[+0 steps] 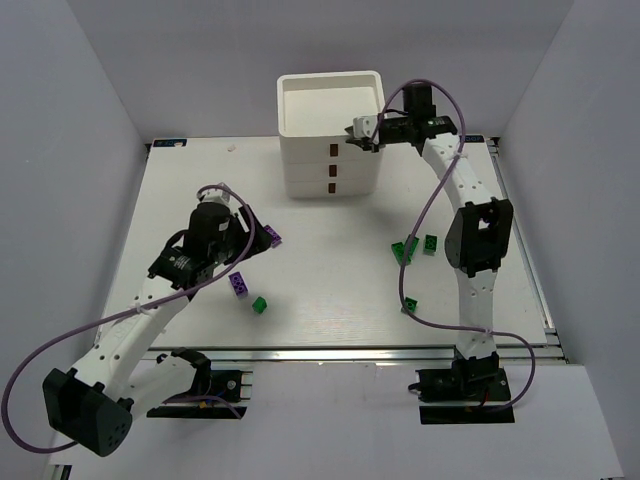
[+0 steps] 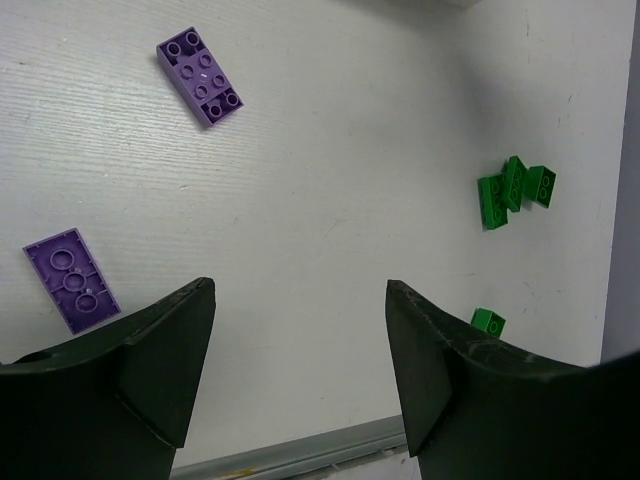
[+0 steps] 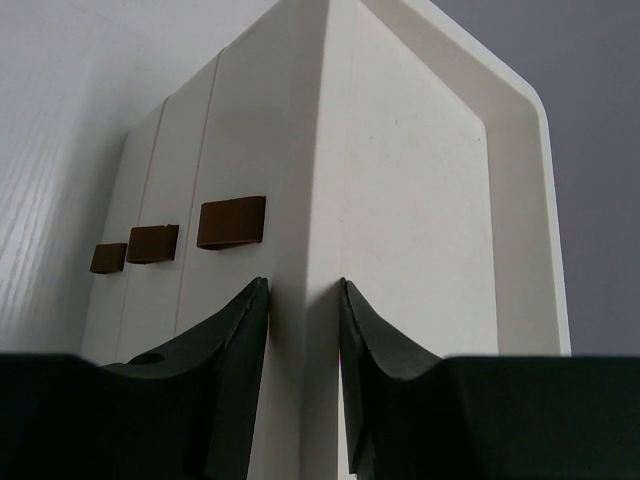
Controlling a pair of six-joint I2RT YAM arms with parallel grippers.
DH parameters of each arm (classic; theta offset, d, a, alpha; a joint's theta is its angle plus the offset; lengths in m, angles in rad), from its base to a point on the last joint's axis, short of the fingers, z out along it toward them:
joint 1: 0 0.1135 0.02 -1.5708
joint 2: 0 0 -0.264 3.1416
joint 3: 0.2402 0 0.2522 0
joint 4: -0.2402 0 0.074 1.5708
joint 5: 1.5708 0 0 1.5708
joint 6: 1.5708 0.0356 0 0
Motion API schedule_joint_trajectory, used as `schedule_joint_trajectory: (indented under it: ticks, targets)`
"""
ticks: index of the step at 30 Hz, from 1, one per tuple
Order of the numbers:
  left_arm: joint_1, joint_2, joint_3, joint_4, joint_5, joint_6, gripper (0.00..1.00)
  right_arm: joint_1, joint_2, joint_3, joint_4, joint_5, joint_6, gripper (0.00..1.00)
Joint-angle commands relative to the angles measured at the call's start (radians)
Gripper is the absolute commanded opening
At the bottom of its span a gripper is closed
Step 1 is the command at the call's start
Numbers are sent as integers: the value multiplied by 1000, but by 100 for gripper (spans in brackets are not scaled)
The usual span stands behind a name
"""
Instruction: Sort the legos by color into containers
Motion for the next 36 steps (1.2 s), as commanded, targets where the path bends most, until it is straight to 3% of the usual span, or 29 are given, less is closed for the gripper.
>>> schedule_joint_trajectory:
  ticks: [1,6,12,15,16,17,18,19,20,26,28,31,34,36]
  targets:
    - [3,8,1,41,29,13,79,-59,-36,19,-200,-48,-157,12]
    - [3,35,10,55,41,22,79,-90,-38,54,-374,-132,-249,10]
    - [3,67,30,102,52,29,79,-88,-88,7,-600,-148,-535,9]
    - [3,127,71,172,109,33,80,-90,-140,-112,-529,-187,-528,19]
    - [12,167,91,187,118,39,80,-87,-162,-201,-375,-195,-469,58]
    - [12,190,136,214,126,42,80,-88,-185,-247,-278,-197,-383,89]
    - [12,211,159,225,141,48,80,-87,-232,-293,-184,-200,-220,89]
    - [12,254,183,238,147,57,80,-88,-254,-379,-3,-202,-139,89]
    - [12,271,209,241,152,63,80,-87,-272,-407,69,-203,-72,89]
    - [12,342,312,282,155,77,81,-92,-317,-424,319,-255,262,89]
    - [12,354,344,294,124,74,81,-92,-352,-487,491,-271,429,89]
    - [12,400,416,304,91,86,82,-92,-435,-637,905,-246,748,89]
    - [21,449,498,284,83,112,81,-91,-478,-650,1039,-194,927,89]
    - [21,463,516,273,71,117,81,-95,-515,-653,1041,-136,1053,89]
